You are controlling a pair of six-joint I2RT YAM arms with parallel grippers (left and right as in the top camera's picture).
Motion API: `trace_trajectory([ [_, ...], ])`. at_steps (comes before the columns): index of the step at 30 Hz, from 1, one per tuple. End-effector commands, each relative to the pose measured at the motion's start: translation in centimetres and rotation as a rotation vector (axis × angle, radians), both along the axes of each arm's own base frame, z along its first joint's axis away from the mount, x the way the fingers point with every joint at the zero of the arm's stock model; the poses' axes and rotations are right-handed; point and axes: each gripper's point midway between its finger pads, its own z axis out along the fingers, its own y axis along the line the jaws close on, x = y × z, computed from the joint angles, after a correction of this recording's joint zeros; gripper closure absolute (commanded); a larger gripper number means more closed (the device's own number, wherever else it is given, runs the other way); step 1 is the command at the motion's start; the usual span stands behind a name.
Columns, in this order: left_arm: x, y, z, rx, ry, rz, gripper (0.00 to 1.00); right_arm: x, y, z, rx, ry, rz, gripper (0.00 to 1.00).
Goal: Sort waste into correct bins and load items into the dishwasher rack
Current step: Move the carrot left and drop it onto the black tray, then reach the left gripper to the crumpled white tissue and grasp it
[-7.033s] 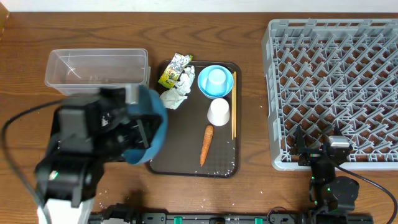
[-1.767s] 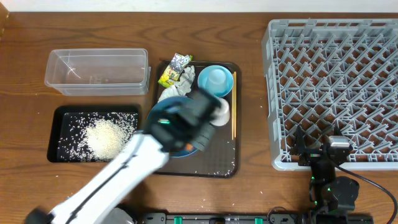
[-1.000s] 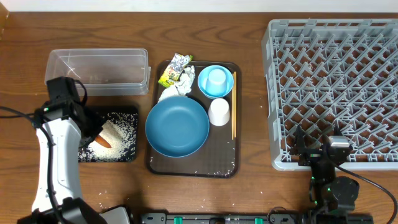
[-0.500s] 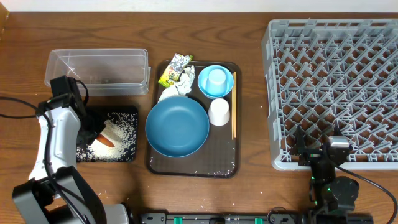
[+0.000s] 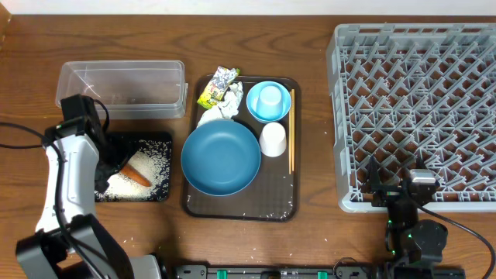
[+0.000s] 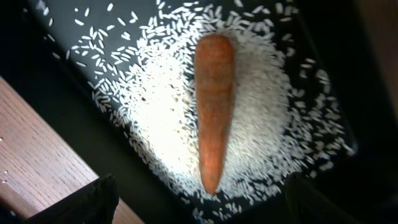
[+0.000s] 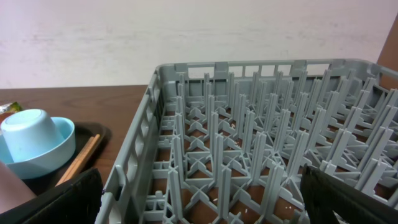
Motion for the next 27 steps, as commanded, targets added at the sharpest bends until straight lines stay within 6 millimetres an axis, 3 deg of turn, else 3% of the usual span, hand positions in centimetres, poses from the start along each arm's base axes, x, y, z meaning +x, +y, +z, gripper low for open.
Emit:
trace_trajectory([
  [1, 2.5, -1.0, 4.7, -0.030, -0.187, -0.087, 0.12, 0.0, -0.1, 0.0, 0.003, 0.000, -0.003, 0.01],
  [6, 3.0, -4.1, 9.6, -0.113, -0.394, -0.166, 0.13, 0.0, -0.1, 0.0, 0.003, 0.000, -0.003, 0.01],
  [10, 3.3, -9.9, 13.2, -0.221, -0.573, -0.527, 0.14, 0.0, -0.1, 0.0, 0.003, 0.000, -0.003, 0.01],
  [12, 2.9, -12.5, 14.0, -0.249, -0.613, -0.673, 0.14, 0.0, -0.1, 0.0, 0.003, 0.000, -0.003, 0.01],
  [17, 2.7, -17.0, 13.4, -0.299, -0.601, -0.827, 0.14, 0.0, -0.1, 0.0, 0.003, 0.000, -0.003, 0.01],
  [21, 2.9, -20.0, 12.4, -0.343, -0.572, -0.920, 0.07, 0.0, -0.1, 0.0, 0.003, 0.000, -0.003, 0.01],
  [27, 2.8, -24.1, 10.3, -0.411, -0.500, -1.019, 0.12, 0.0, -0.1, 0.0, 0.003, 0.000, -0.003, 0.01],
])
